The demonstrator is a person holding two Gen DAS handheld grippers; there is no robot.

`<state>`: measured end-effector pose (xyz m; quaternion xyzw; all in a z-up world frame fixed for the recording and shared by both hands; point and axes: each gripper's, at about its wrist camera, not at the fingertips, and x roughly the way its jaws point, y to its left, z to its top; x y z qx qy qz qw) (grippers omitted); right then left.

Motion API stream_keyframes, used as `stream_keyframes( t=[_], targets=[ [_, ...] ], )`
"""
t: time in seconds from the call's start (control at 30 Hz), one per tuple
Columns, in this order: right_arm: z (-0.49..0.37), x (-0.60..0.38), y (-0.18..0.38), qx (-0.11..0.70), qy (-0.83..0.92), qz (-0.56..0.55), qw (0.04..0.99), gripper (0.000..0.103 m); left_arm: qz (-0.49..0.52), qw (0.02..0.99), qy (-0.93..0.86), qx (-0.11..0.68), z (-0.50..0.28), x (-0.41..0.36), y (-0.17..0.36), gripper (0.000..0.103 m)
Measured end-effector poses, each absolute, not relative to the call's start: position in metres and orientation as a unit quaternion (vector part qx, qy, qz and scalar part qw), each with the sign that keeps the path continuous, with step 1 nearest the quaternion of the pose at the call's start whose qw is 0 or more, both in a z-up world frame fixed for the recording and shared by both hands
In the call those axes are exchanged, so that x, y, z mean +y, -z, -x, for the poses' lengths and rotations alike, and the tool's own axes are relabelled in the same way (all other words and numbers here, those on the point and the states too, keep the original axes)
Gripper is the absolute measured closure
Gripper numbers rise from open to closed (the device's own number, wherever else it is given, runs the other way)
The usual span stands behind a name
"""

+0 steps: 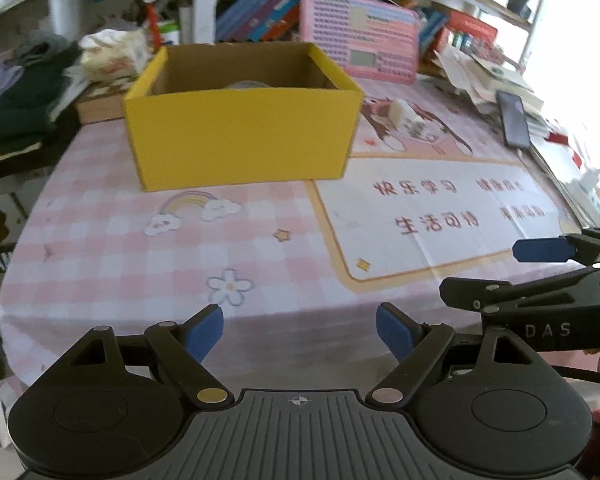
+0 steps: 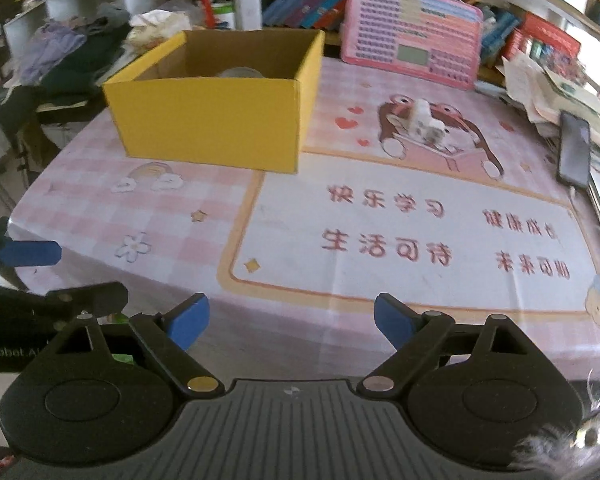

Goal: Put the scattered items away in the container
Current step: 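Move both grippers toward the two white plug chargers on the mat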

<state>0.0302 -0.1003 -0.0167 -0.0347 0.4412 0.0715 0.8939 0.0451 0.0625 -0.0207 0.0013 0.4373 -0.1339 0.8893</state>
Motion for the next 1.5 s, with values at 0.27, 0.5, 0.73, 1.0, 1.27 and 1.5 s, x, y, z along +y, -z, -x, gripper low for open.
stream_keyframes(
  t=[0.27,0.5,0.73,1.0,1.27,1.5],
  targets=[
    [-0.026,-0.127,0.023,0.456,-0.032,0.023,0.889,0.013,-0.016,0.875,0.175,0.452,-0.057,0.032,0.029,0.017],
    [-0.027,-0.161,0.025,0.462,0.003,0.003,0.887,0.013,-0.035,0.864,0.211,0.456,-0.07,-0.004,0.033,0.017],
    [-0.038,-0.198,0.021,0.444,0.027,-0.02,0.896,0.013,-0.052,0.866,0.232,0.441,-0.085,-0.037,0.031,0.017],
    [-0.064,-0.233,0.014,0.417,0.022,-0.034,0.908,0.016,-0.078,0.879,0.255,0.394,-0.104,-0.079,0.018,0.017],
    [-0.103,-0.277,0.006,0.392,0.007,-0.064,0.918,0.027,-0.097,0.889,0.249,0.372,-0.139,-0.121,0.01,0.017],
    [-0.141,-0.31,0.011,0.389,-0.007,-0.083,0.917,0.032,-0.077,0.904,0.211,0.365,-0.175,-0.145,0.007,0.018]
  ],
)
